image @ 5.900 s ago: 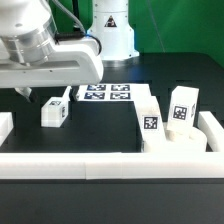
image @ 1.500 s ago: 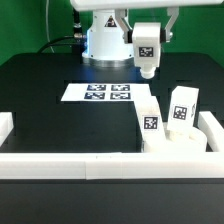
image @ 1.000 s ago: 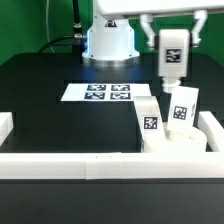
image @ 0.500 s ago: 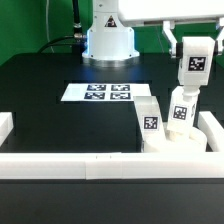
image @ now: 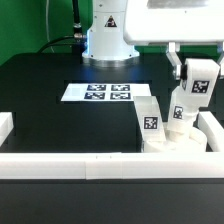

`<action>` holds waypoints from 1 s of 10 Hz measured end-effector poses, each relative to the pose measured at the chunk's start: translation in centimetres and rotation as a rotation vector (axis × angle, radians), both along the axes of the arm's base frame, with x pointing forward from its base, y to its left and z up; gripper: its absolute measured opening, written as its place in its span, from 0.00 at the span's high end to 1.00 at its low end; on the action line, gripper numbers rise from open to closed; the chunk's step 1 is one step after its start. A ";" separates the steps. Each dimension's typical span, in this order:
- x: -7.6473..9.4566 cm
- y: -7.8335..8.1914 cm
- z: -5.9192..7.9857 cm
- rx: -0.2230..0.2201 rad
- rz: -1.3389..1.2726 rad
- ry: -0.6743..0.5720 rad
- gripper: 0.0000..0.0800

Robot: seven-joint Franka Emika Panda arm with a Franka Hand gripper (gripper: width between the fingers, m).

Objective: Assemble stool

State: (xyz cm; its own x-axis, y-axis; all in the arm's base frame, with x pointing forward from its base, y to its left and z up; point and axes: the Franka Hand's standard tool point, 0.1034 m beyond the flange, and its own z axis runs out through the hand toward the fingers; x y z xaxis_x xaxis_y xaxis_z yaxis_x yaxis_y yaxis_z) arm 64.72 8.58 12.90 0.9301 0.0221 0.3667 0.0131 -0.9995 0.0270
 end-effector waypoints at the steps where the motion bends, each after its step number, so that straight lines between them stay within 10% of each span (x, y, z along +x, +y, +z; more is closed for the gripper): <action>1: 0.0 0.2 0.0 0.001 0.000 -0.001 0.58; 10: 1.6 0.0 -1.6 -0.022 0.025 -0.046 0.58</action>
Offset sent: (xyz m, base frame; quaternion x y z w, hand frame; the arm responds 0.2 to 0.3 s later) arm 0.0000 0.0000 0.0000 0.0000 0.0000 0.0000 1.0000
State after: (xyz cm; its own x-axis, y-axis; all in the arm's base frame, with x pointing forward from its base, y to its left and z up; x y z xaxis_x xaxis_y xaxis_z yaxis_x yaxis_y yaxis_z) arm 66.37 8.54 11.28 0.9111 0.0533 0.4087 0.0360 -0.9981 0.0499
